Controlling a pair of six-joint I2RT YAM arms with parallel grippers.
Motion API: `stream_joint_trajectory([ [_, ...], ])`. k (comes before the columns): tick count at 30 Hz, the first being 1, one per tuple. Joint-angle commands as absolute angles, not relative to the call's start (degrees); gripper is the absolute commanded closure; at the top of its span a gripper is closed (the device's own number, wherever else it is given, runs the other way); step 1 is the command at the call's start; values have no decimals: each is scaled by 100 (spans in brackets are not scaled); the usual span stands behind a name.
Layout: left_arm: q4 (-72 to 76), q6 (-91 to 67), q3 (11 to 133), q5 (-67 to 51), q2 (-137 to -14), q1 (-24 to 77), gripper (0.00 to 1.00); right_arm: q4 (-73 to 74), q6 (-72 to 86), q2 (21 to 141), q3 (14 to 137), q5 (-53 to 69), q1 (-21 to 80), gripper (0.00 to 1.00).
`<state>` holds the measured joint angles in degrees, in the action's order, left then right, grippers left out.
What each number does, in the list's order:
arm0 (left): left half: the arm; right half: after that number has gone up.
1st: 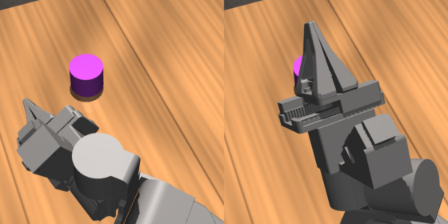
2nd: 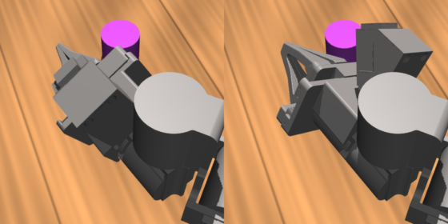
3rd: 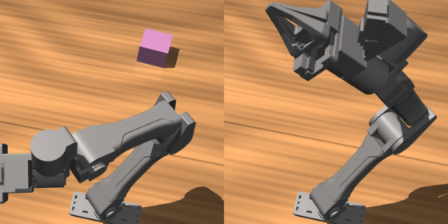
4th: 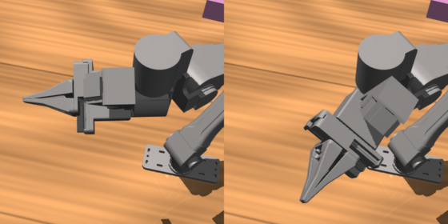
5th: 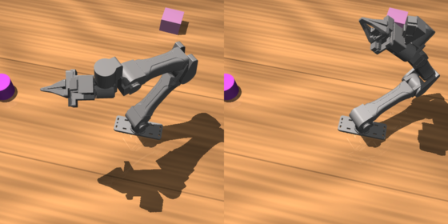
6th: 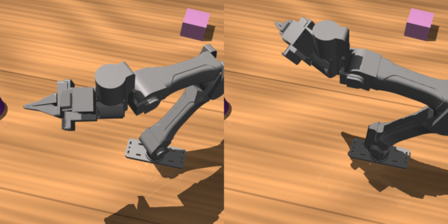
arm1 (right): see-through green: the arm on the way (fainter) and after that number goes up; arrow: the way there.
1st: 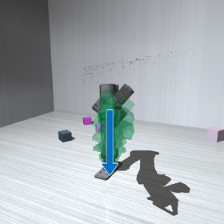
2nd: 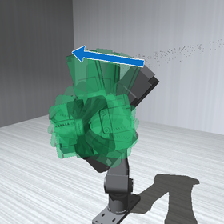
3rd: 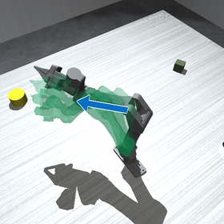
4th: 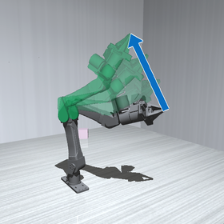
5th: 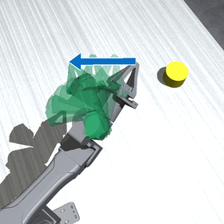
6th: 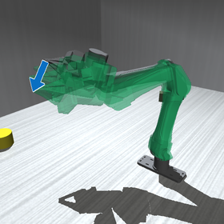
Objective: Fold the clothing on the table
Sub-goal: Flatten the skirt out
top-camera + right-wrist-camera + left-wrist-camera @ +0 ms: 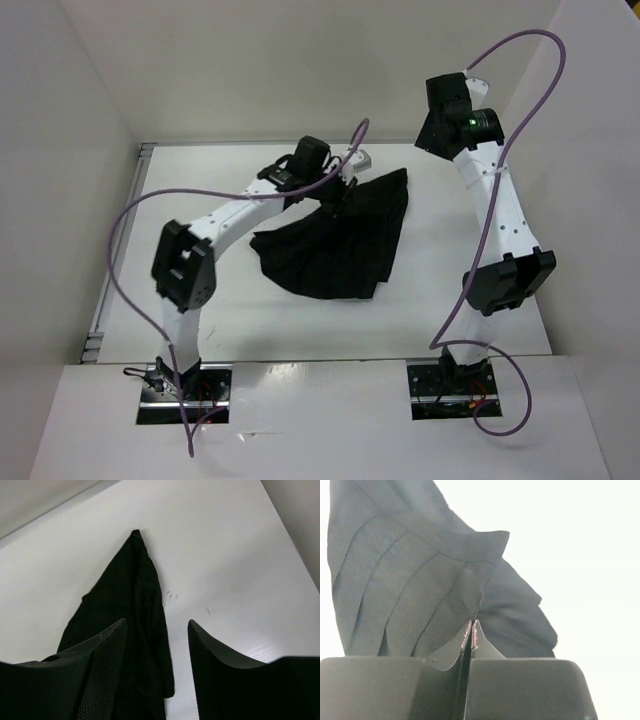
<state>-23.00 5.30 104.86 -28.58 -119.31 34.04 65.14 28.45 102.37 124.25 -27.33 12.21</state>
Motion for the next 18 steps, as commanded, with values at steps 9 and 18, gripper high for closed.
stream_joint_trajectory([
  [9,-1748,-492,8542,-3673,-9185,3489,100,5327,2935,9089,10548,-1935,1125,41],
  [18,-738,-1573,7900,-2718,-9254,2629,100,5098,3093,8552,9494,-1521,1125,41],
])
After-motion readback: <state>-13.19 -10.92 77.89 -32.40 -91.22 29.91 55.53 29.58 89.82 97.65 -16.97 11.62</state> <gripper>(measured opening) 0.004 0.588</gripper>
